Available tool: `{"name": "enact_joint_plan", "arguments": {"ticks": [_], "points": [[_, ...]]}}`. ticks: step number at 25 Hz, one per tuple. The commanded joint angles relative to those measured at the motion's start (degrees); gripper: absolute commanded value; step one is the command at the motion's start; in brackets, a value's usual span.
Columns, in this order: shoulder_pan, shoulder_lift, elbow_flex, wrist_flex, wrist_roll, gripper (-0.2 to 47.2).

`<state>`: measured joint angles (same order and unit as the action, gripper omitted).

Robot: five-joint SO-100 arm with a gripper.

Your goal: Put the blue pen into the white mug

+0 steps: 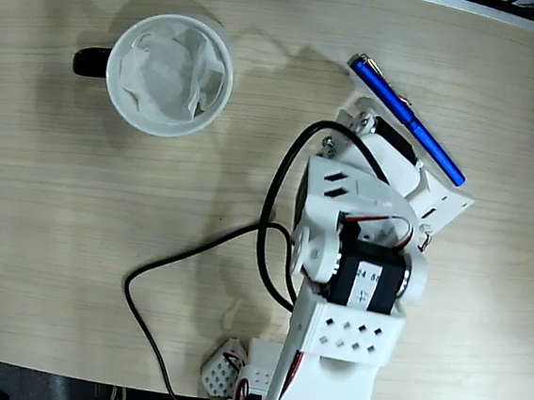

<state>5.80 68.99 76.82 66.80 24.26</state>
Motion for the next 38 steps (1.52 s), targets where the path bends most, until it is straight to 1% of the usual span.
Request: {"name": "enact_joint_plan", "arguments": {"ticks": [1,6,14,16,29,38], "points": [[1.5,-0.4,-2.6,-0.8,1.5,11.1],[3.5,-2.2,-3.1,-0.8,1.6,16.5],[7.5,-6.4,-7.8,-1.4,3.4,16.7],[7.8,-7.8,-8.8,-1.5,3.5,16.7],[5.7,-12.4,-8.9,-2.2,4.9,16.7],[5.4,-15.5,-9.6,-3.5,5.1,16.3]]}}
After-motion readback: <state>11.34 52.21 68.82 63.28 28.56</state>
